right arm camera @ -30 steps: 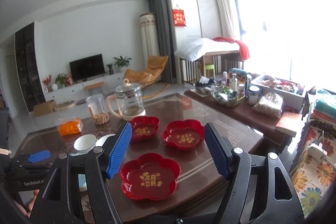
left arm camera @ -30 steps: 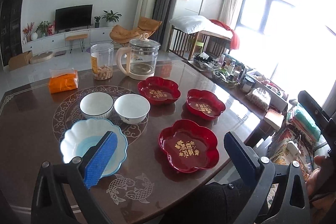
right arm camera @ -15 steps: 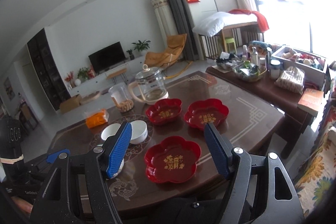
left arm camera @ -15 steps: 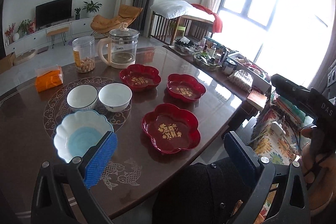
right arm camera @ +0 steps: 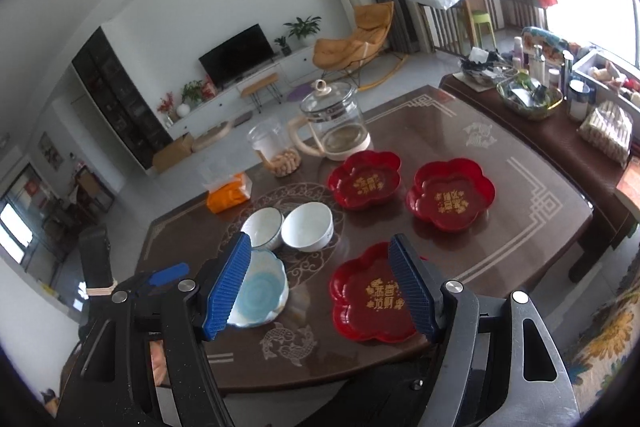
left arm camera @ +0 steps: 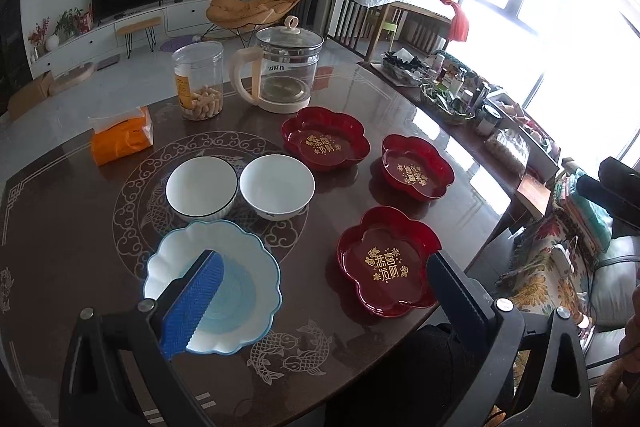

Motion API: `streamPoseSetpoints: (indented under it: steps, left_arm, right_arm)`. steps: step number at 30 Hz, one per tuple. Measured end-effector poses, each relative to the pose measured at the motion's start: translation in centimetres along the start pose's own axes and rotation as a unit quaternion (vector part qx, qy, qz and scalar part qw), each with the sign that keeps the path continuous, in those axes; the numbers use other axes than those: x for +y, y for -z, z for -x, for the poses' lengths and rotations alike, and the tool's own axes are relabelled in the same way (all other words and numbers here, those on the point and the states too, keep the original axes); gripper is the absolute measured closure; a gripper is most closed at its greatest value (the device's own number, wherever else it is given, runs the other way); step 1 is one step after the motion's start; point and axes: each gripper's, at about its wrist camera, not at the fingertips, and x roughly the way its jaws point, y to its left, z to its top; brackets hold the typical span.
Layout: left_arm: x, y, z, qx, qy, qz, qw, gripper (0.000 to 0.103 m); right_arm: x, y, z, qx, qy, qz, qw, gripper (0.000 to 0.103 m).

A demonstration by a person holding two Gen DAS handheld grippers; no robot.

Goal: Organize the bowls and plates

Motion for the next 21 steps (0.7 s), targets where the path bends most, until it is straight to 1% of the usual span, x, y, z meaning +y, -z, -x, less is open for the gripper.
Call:
streamPoseSetpoints:
  steps: [1, 3, 6, 10, 14, 18, 21]
  left_arm:
    - [0.3, -0.1, 0.0, 0.001, 0.003, 0.004, 1.0, 0.002]
    - [0.7, -0.3, 0.2, -0.001, 0.01, 0.011, 0.9999, 0.002]
    - [0.8, 0.0, 1.0, -0.012, 0.014, 0.014, 0.9997, 0.002]
    - [-0.2, 0.1, 2.5, -0.04, 0.015, 0.002, 0.9991, 0.002]
    - [-1.9, -0.2, 3.6, -0.054, 0.016, -0.028, 0.998, 0.002]
    - [-2.7, -0.9, 3.0, -0.046, 0.006, -0.046, 0.9979, 0.002]
    - [-2.0, -1.6, 1.1, -0.026, 0.005, -0.037, 0.999, 0.002]
  right_arm:
    - [0.2, -0.1, -0.7, 0.013, -0.005, -0.004, 1.0, 0.028]
    - [0.6, -0.3, -1.3, 0.025, -0.017, -0.004, 1.0, 0.028]
    - [1.7, 0.0, -1.6, 0.02, -0.017, 0.011, 1.0, 0.028]
    - [3.1, 0.4, -2.3, 0.012, 0.01, 0.045, 0.999, 0.028]
    - [3.6, 0.5, -2.9, 0.021, 0.035, 0.053, 0.998, 0.028]
    - [2.9, 0.2, -3.4, 0.041, 0.037, 0.04, 0.998, 0.028]
    - [1.7, -0.2, -4.0, 0.068, 0.029, 0.016, 0.997, 0.028]
